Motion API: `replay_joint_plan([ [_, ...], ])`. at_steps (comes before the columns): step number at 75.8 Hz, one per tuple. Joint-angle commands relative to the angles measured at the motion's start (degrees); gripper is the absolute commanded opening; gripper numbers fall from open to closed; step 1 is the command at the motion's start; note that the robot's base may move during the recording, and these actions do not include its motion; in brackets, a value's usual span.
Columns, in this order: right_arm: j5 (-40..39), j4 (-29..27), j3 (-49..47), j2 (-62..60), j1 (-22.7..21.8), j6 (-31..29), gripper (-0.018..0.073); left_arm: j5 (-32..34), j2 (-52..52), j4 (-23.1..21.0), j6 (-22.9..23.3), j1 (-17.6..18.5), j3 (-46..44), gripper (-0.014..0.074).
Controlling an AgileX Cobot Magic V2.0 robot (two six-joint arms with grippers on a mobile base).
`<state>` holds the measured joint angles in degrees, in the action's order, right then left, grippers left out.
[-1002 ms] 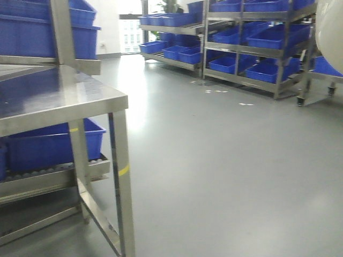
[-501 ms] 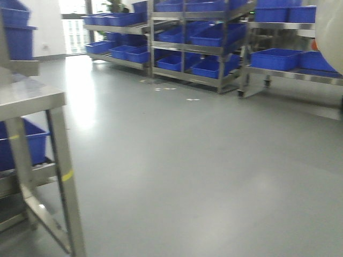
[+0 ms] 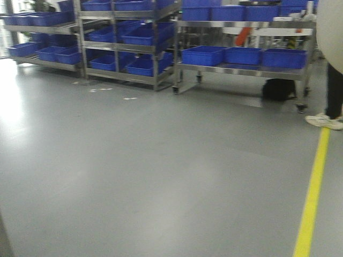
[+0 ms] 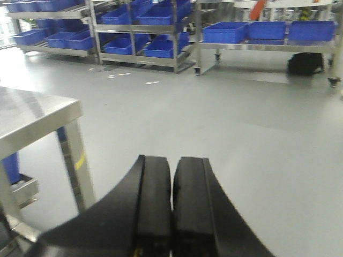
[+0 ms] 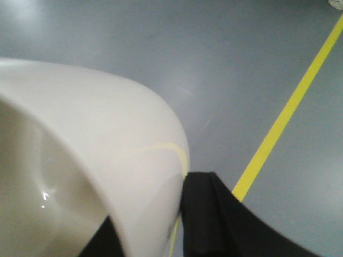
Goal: Move white bin to right shelf second layer
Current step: 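Turn the base away from the table, holding the bin in the right gripper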
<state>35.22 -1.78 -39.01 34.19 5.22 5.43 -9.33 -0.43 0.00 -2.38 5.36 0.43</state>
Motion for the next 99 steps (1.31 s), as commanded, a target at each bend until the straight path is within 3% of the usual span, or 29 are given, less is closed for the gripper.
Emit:
replay_joint_plan([
  [1,-5.4,0.0,-1.7,0.5,-0.5,-0.2,0.0048,4.9,-0.8,0.0,0.2,0.3,2.1,0.0085],
  [99,-5.4,0.0,-1.7,0.5,-0.5,-0.2,0.0048,4.9,-0.8,0.0,0.2,0.3,2.1,0.0085],
])
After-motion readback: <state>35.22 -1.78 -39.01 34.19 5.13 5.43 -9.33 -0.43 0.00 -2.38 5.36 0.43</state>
